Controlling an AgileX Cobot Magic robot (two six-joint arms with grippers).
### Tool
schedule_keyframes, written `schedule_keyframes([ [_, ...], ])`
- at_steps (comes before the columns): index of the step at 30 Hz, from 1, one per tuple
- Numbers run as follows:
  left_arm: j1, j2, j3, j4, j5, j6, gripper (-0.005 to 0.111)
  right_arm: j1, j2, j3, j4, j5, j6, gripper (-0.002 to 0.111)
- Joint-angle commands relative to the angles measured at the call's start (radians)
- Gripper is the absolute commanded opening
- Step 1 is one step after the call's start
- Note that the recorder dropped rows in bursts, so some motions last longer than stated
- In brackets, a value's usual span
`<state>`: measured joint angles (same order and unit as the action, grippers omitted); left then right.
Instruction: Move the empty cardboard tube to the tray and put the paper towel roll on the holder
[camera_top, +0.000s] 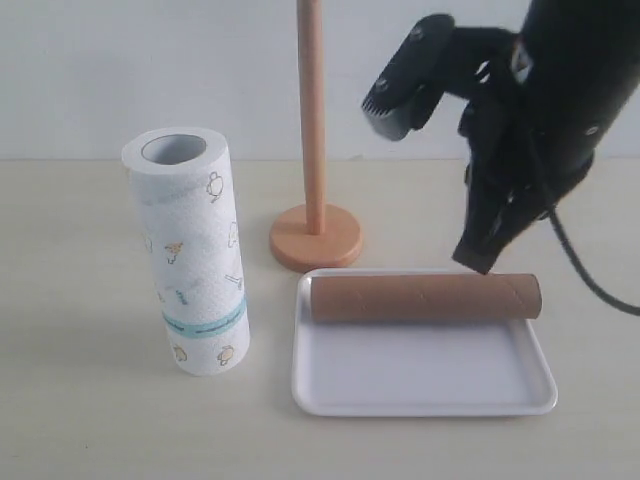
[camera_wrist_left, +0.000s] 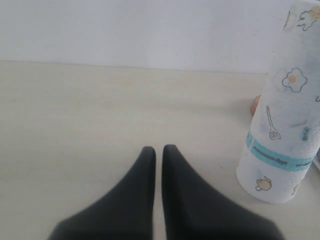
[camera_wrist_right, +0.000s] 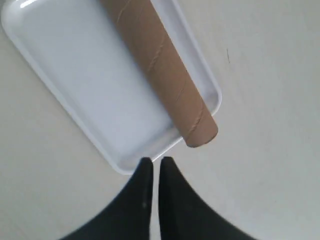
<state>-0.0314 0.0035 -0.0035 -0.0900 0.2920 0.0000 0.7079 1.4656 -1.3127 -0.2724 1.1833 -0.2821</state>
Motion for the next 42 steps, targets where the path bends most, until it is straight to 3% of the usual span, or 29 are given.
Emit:
schedule_keyframes([
  [1,0.004,-0.003,0.004,0.0,-0.004,0.0,0.004,0.0,-0.179,0.063,0.024,0.038,0.13,0.001],
  [4,0.004,-0.003,0.004,0.0,-0.004,0.0,0.004,0.0,-0.352,0.193,0.024,-0.059,0.231,0.001],
  [8,0.004,-0.003,0.004,0.0,-0.004,0.0,0.004,0.0,-0.712,0.528,0.017,-0.538,0.318,0.001],
  [9,0.004,-0.003,0.004,0.0,-0.004,0.0,0.004,0.0,-0.761,0.569,0.031,-0.561,0.339,0.001],
  [16,0.004,-0.003,0.004,0.0,-0.004,0.0,0.004,0.0,-1.096,0.613,0.053,-0.513,0.348,0.001],
  [25,0.004,-0.003,0.004,0.0,-0.004,0.0,0.004,-0.006,-1.22,0.613,0.049,-0.509,0.348,0.001],
  [28,0.004,-0.003,0.004,0.0,-0.004,0.0,0.004,-0.089,-1.276,0.613,0.065,-0.509,0.351,0.001],
  [37,0.004,-0.003,0.004,0.0,-0.004,0.0,0.004,-0.505,-1.464,0.667,0.111,-0.566,0.361,0.001],
  [42,0.004,-0.003,0.004,0.0,-0.004,0.0,0.004,-0.574,-1.466,0.809,0.129,-0.691,0.374,0.001],
])
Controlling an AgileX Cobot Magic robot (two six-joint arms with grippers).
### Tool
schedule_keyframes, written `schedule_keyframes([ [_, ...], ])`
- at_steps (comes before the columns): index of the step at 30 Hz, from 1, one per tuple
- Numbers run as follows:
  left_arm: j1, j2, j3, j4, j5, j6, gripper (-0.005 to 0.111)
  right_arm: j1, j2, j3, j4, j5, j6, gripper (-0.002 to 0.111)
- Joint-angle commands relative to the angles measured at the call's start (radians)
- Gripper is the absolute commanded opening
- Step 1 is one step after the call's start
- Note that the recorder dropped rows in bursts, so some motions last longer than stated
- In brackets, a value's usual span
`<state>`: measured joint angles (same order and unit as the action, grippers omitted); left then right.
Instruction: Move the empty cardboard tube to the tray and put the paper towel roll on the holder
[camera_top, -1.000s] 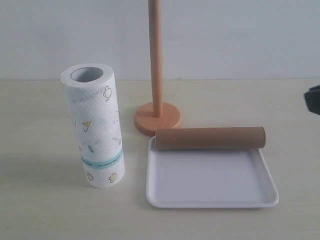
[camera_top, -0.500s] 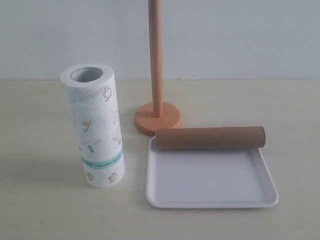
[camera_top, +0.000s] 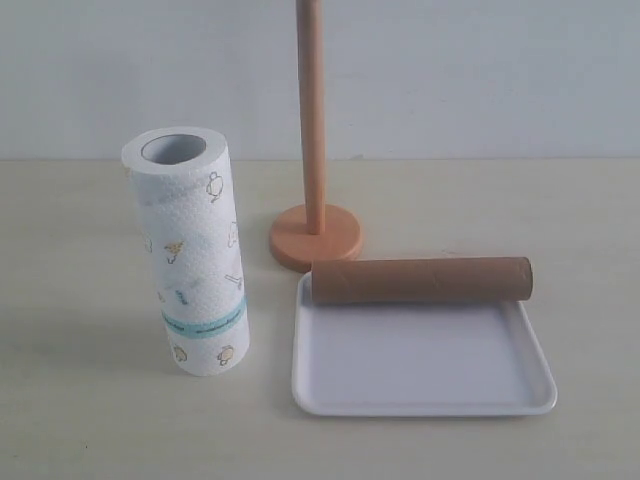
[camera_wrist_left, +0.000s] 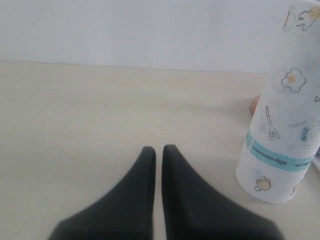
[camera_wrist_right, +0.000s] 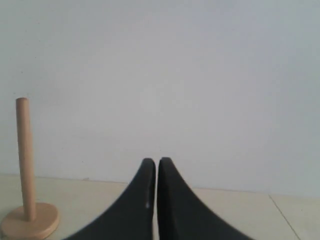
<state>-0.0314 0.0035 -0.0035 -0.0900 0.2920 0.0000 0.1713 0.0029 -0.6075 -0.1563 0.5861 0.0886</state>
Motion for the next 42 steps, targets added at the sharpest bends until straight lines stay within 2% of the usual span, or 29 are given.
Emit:
schedule_keyframes([
  [1,0.004,-0.003,0.004,0.0,-0.006,0.0,0.004,-0.04,-0.003,0.16,0.013,-0.153,0.004,0.001],
  [5,0.004,-0.003,0.004,0.0,-0.006,0.0,0.004,-0.04,-0.003,0.357,0.002,-0.351,0.004,0.001],
  [12,0.004,-0.003,0.004,0.0,-0.006,0.0,0.004,-0.04,-0.003,0.603,0.033,-0.404,0.007,0.001],
  [17,0.004,-0.003,0.004,0.0,-0.006,0.0,0.004,-0.04,-0.003,0.608,0.085,-0.238,0.023,0.001],
  [25,0.004,-0.003,0.004,0.0,-0.006,0.0,0.004,-0.047,-0.003,0.608,0.079,-0.24,-0.064,0.001],
  [32,0.004,-0.003,0.004,0.0,-0.006,0.0,0.004,-0.144,-0.003,0.608,0.103,-0.242,-0.002,0.001],
  [42,0.004,-0.003,0.004,0.0,-0.006,0.0,0.004,-0.145,-0.003,0.608,0.097,-0.24,-0.037,0.001],
])
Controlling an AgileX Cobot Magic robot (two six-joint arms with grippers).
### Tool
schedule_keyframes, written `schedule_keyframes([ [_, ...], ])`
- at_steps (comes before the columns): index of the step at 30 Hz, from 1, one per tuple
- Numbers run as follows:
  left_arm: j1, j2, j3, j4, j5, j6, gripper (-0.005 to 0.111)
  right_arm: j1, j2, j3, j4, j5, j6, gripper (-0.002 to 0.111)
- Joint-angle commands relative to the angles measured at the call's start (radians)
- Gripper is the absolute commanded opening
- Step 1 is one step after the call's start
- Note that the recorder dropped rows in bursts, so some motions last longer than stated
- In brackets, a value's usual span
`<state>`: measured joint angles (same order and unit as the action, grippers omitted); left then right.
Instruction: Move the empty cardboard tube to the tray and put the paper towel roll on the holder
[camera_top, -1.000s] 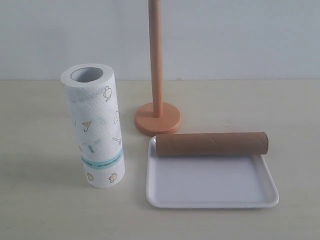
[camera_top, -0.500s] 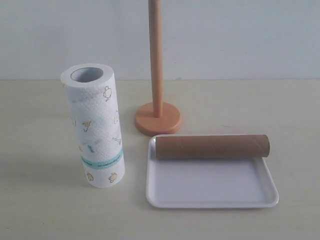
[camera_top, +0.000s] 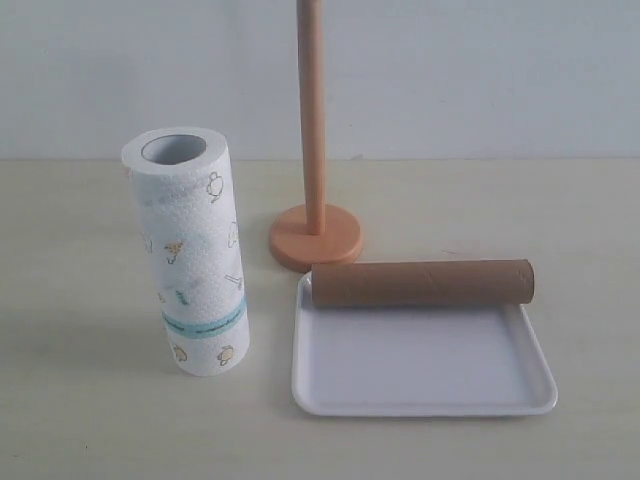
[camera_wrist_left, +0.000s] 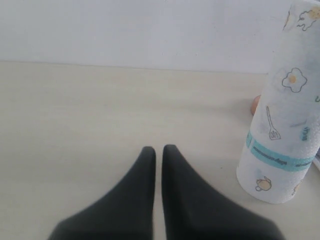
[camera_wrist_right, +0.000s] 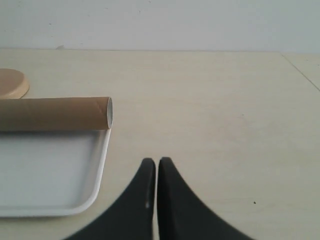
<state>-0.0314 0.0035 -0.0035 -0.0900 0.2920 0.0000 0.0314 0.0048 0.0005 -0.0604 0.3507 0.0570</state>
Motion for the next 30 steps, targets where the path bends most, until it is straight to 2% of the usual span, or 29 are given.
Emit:
schedule_keyframes([
  [1,0.004,-0.003,0.004,0.0,-0.006,0.0,0.004,-0.005,-0.005,0.0,0.001,-0.004,-0.005,0.001],
  [25,0.004,-0.003,0.004,0.0,-0.009,0.0,0.004,0.0,-0.005,0.0,0.003,-0.004,-0.003,0.001],
  [27,0.004,-0.003,0.004,0.0,-0.095,0.0,0.004,0.0,-0.005,0.0,0.003,-0.004,-0.003,0.001],
  [30,0.004,-0.003,0.004,0.0,-0.374,0.0,0.004,0.0,-0.005,0.0,0.003,-0.004,-0.003,0.001],
])
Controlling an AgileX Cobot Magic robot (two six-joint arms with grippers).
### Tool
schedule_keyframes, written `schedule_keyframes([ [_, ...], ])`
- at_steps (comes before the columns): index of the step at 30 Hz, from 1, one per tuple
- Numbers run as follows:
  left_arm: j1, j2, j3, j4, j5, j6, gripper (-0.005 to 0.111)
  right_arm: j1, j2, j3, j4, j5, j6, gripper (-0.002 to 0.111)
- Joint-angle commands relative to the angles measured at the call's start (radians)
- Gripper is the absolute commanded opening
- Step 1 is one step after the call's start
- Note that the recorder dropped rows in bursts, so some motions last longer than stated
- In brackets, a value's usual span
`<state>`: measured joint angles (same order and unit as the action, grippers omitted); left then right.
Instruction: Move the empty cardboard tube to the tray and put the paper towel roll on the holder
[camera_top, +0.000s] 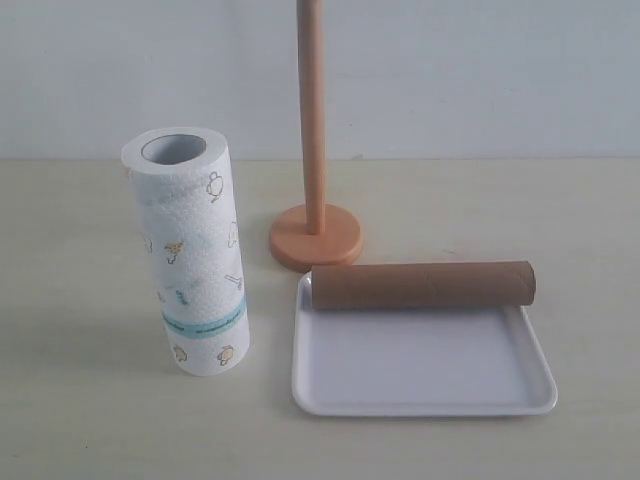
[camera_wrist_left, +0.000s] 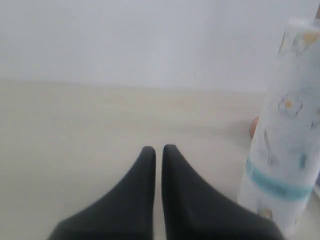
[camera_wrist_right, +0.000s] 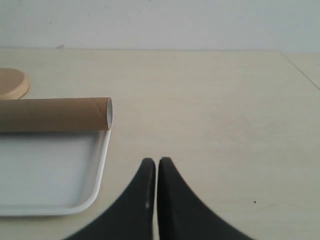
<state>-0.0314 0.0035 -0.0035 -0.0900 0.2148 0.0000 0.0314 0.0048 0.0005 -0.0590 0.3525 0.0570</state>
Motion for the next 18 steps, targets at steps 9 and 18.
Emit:
schedule_keyframes([
  [9,0.004,0.115,0.004,0.015,-0.405,0.036,0.004,0.0,-0.005,0.0,0.002,-0.006,-0.001,0.001],
  [18,0.004,0.365,0.004,0.133,-0.657,-0.01,0.004,0.0,-0.005,0.0,0.002,-0.006,0.001,0.001],
])
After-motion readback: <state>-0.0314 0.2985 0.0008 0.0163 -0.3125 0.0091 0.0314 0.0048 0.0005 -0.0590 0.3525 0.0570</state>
